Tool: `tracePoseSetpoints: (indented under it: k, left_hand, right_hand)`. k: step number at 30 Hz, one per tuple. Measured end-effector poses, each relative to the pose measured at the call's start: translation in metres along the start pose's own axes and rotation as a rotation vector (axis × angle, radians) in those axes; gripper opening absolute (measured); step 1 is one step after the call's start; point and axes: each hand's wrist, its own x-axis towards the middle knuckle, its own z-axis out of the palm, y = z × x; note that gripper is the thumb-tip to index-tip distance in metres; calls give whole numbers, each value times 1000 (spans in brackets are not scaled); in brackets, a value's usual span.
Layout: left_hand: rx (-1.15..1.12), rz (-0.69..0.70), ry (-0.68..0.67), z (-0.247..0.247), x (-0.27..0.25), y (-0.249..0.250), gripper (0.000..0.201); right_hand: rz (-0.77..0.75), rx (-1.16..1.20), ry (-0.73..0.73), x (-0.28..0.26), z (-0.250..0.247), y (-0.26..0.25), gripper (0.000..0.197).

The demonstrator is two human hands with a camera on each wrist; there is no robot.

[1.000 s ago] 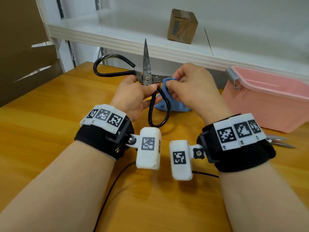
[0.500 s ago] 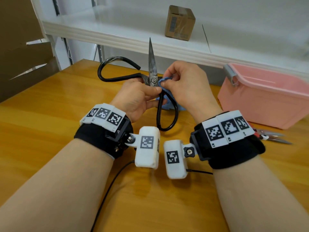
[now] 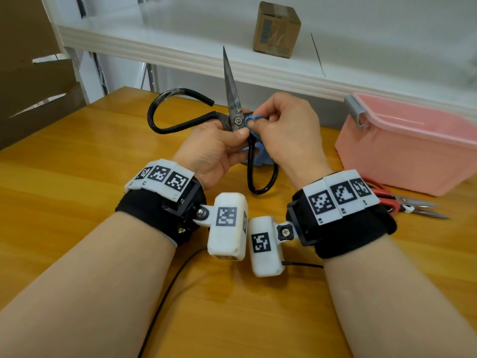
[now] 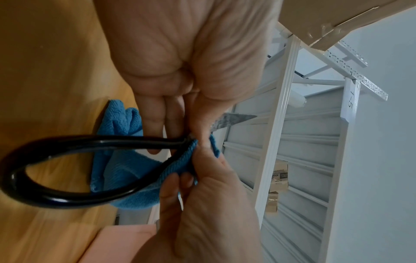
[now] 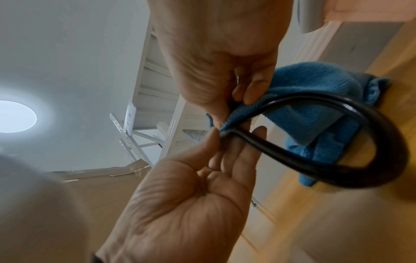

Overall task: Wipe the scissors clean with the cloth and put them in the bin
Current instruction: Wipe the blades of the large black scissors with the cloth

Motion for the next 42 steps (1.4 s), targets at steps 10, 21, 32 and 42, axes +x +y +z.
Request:
tracePoseSetpoints:
  k: [10,21,32,42]
  left_hand:
    - [-9,-11,-18,-5,0,4,32]
    - [41,-8,-71,0,-4,2,26]
    - [28,-33,-67,10,-7,3,29]
    - [42,-47,-80,10,-7,1,33]
  right_hand:
    - [-53,53,-113,2,-10,1,11]
    - [-23,60,-13,3,-6,5,11]
    - [14,7,85,5,-8,7,5]
    - [-51,-63,-59,4,-12,2,12]
